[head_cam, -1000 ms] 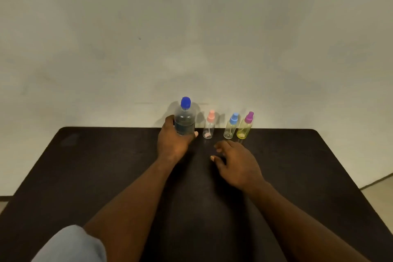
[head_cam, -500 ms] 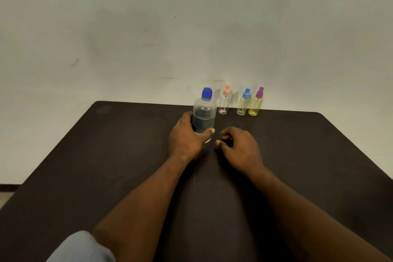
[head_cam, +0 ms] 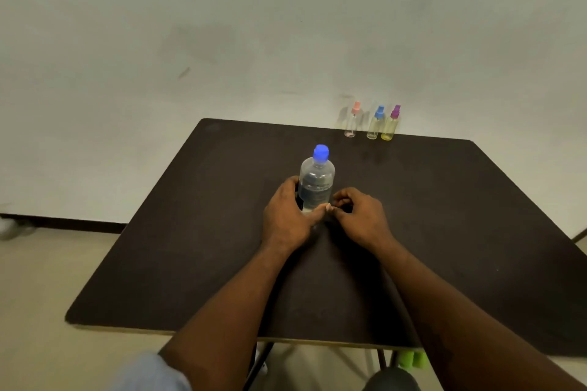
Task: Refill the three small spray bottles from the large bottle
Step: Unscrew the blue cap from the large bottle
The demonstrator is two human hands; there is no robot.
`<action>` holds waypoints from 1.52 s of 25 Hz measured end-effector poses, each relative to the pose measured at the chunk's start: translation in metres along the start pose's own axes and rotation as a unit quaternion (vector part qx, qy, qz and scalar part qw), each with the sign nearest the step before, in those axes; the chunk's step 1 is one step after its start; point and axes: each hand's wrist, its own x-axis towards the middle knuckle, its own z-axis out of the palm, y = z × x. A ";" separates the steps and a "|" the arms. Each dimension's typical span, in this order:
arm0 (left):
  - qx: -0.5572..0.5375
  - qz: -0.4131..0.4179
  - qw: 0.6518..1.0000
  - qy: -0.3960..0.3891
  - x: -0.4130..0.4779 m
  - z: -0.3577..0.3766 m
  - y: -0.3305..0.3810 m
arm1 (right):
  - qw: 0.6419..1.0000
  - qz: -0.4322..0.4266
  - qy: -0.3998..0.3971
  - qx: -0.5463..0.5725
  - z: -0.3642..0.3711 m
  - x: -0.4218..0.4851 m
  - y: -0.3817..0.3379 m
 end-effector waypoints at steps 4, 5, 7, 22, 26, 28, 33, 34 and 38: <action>-0.004 0.004 1.000 -0.001 -0.020 -0.012 0.001 | 1.000 0.009 -0.008 0.028 -0.002 -0.027 -0.009; -0.007 0.005 1.000 -0.004 -0.022 -0.013 0.001 | 0.999 0.017 -0.007 0.046 -0.007 -0.029 -0.015; -0.017 0.005 1.000 -0.007 -0.023 -0.015 0.002 | 0.995 0.019 0.020 0.101 -0.018 -0.026 -0.032; -0.017 0.010 1.000 -0.010 -0.021 -0.015 0.001 | 0.956 -0.083 0.127 0.250 -0.039 0.008 -0.097; -0.005 0.016 1.000 0.019 -0.021 -0.011 -0.001 | 0.978 0.012 0.102 0.180 -0.034 0.027 -0.070; 0.005 0.019 0.999 0.044 -0.021 -0.010 -0.002 | 1.000 0.003 0.021 0.012 -0.025 0.027 -0.047; 0.009 0.013 0.998 0.058 -0.020 -0.009 -0.003 | 0.974 -0.074 -0.109 -0.185 0.000 0.029 -0.027; 0.009 0.011 0.998 0.058 -0.019 -0.009 -0.004 | 0.970 -0.091 -0.105 -0.198 0.003 0.032 -0.028; 0.005 0.013 0.999 0.051 -0.020 -0.008 -0.004 | 0.968 -0.116 -0.111 -0.194 0.013 0.044 -0.030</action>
